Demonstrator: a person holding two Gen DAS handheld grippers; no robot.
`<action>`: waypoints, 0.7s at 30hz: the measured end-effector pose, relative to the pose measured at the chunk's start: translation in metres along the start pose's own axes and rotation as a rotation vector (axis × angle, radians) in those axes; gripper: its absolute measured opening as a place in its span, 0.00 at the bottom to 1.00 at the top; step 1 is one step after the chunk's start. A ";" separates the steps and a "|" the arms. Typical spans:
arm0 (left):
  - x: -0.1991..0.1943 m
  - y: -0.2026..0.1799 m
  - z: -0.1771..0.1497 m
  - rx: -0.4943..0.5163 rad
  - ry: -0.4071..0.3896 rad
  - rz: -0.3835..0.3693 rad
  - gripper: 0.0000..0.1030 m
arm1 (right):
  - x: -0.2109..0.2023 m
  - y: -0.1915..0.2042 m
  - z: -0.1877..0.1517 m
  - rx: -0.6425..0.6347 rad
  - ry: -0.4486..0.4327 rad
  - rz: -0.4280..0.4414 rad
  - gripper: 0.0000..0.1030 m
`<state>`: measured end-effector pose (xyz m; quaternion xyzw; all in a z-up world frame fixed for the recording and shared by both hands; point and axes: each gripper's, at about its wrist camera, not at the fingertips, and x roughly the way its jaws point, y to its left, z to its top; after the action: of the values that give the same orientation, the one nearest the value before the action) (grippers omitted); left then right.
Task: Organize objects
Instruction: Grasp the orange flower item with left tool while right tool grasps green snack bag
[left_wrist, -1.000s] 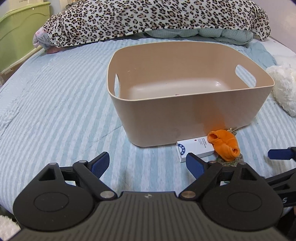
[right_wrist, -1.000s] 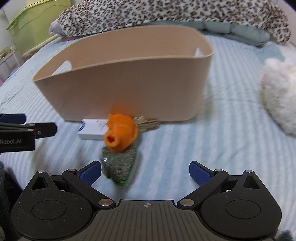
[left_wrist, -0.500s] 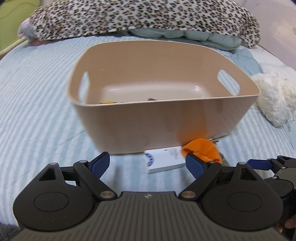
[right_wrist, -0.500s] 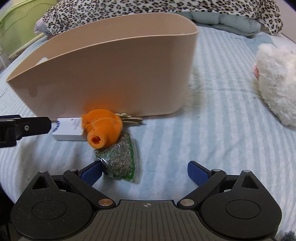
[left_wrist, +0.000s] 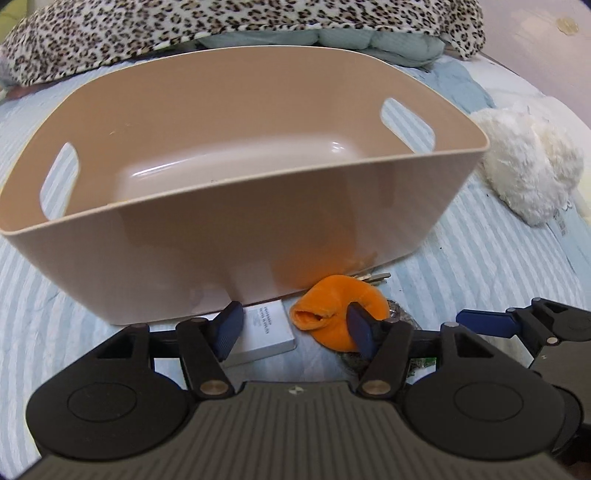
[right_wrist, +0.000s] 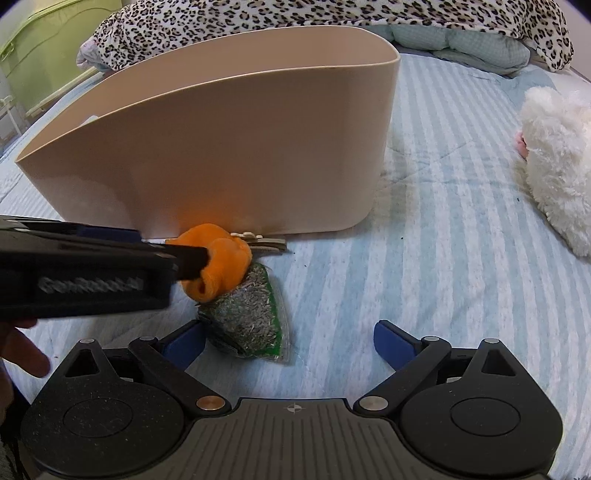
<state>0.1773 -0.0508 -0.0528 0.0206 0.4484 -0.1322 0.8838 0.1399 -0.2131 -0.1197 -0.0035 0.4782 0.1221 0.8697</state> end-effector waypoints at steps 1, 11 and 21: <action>0.001 -0.002 0.000 0.010 -0.005 -0.004 0.59 | 0.000 0.000 0.000 0.000 -0.002 0.000 0.94; 0.005 -0.004 0.001 0.049 0.006 -0.045 0.03 | -0.004 -0.001 0.000 -0.005 -0.020 0.024 0.81; -0.012 0.005 -0.002 0.012 -0.030 -0.024 0.02 | -0.011 -0.004 -0.001 -0.057 -0.028 0.081 0.32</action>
<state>0.1698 -0.0430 -0.0448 0.0185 0.4344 -0.1457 0.8886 0.1339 -0.2197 -0.1114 -0.0074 0.4622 0.1710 0.8701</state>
